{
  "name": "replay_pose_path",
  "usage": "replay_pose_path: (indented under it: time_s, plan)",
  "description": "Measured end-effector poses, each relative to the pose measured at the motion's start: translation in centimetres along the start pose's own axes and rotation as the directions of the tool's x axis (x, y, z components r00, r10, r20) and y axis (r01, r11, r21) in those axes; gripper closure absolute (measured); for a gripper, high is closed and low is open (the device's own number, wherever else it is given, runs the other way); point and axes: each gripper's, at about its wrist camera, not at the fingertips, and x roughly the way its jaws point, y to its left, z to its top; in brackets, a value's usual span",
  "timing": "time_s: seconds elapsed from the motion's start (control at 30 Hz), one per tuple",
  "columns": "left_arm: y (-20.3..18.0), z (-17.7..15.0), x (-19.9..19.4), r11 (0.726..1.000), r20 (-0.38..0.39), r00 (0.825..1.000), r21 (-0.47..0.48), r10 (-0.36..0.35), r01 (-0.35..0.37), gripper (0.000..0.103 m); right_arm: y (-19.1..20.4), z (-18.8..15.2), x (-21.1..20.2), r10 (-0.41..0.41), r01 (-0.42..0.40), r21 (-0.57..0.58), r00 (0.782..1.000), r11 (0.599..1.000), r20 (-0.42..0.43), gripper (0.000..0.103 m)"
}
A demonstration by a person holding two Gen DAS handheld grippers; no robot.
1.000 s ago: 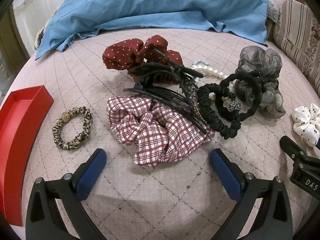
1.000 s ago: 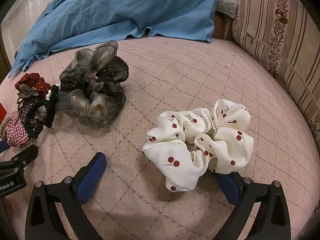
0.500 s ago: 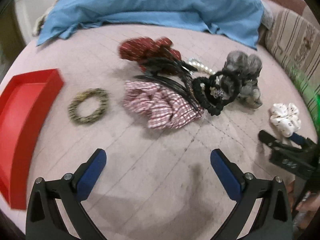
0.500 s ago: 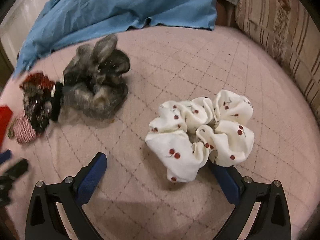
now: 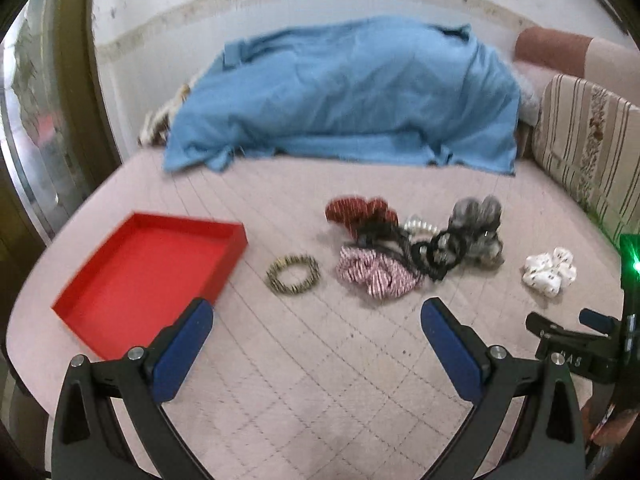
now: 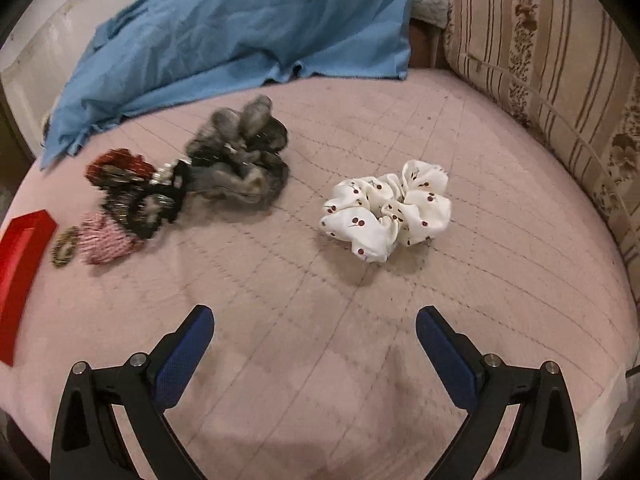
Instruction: Organize jewelry
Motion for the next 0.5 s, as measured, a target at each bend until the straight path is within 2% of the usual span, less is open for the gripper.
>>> replay_pose_path:
  time_s: [0.27,0.5]
  plan:
    - [1.0,0.2,-4.1,0.999,0.063,0.998,-0.039,-0.005,0.007,0.0,1.5,-0.7,-5.7,0.008,-0.008,-0.004,0.994,1.0,0.111,0.001]
    - [1.9,-0.1,-5.7,0.998,0.075,0.997,-0.059,0.01,-0.005,0.0,2.1,-0.4,-10.3,-0.027,0.03,-0.007,0.969,1.0,0.247,0.0]
